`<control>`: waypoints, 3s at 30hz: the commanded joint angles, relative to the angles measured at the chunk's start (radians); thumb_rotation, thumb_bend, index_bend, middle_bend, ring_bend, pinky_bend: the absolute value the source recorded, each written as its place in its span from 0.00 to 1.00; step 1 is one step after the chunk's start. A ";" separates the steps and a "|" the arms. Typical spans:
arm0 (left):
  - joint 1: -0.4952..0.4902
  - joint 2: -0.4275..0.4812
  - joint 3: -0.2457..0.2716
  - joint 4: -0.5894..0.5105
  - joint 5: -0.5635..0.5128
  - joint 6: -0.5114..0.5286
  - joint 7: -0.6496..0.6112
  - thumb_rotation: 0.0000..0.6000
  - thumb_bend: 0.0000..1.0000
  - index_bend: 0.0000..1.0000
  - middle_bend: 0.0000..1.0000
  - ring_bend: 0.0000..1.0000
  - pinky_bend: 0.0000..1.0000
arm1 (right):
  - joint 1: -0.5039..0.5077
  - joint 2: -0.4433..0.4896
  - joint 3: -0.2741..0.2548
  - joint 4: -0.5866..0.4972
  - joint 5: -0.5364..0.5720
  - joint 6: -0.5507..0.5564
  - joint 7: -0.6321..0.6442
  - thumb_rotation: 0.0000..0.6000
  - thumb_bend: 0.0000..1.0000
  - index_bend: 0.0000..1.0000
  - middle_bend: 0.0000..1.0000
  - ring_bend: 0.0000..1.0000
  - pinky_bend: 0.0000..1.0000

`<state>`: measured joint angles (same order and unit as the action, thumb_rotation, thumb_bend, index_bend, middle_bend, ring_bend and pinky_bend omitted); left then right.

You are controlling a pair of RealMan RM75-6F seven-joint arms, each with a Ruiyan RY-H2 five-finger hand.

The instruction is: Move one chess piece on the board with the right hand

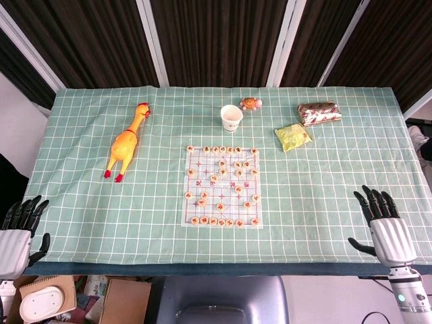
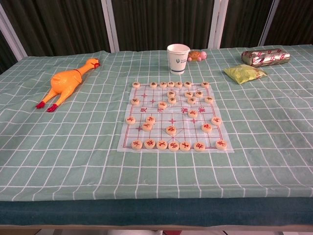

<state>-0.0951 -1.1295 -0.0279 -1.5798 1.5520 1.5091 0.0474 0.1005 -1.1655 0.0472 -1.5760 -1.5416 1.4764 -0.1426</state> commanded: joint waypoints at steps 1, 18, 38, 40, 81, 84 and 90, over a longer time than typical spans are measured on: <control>-0.001 -0.002 0.002 -0.004 -0.006 -0.008 0.010 1.00 0.53 0.00 0.00 0.00 0.05 | 0.005 -0.001 0.000 0.001 0.000 -0.009 -0.002 1.00 0.16 0.00 0.00 0.00 0.00; -0.004 0.011 0.001 0.000 0.002 -0.006 -0.052 1.00 0.53 0.00 0.00 0.00 0.04 | 0.246 -0.007 0.094 -0.025 0.006 -0.281 -0.049 1.00 0.16 0.05 0.00 0.00 0.00; -0.013 0.062 -0.013 0.031 -0.053 -0.055 -0.195 1.00 0.54 0.00 0.00 0.00 0.05 | 0.725 -0.439 0.272 0.292 0.336 -0.669 -0.265 1.00 0.28 0.51 0.01 0.00 0.00; -0.013 0.066 -0.011 0.034 -0.052 -0.059 -0.207 1.00 0.53 0.00 0.00 0.00 0.05 | 0.762 -0.486 0.279 0.342 0.369 -0.693 -0.274 1.00 0.28 0.51 0.01 0.00 0.00; 0.002 0.107 -0.017 0.079 -0.066 -0.051 -0.366 1.00 0.53 0.00 0.00 0.00 0.04 | 1.037 -0.877 0.288 0.932 0.531 -0.833 -0.286 1.00 0.42 0.57 0.04 0.00 0.00; 0.001 0.107 -0.019 0.081 -0.069 -0.054 -0.369 1.00 0.54 0.00 0.00 0.00 0.05 | 1.042 -0.886 0.288 0.948 0.528 -0.837 -0.279 1.00 0.44 0.57 0.04 0.00 0.00; 0.003 0.108 -0.020 0.082 -0.070 -0.052 -0.373 1.00 0.54 0.00 0.00 0.00 0.05 | 1.046 -0.896 0.291 0.967 0.531 -0.842 -0.280 1.00 0.44 0.58 0.04 0.00 0.00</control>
<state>-0.0923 -1.0213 -0.0476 -1.4981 1.4821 1.4569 -0.3261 1.1451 -2.0582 0.3365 -0.6139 -1.0125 0.6362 -0.4211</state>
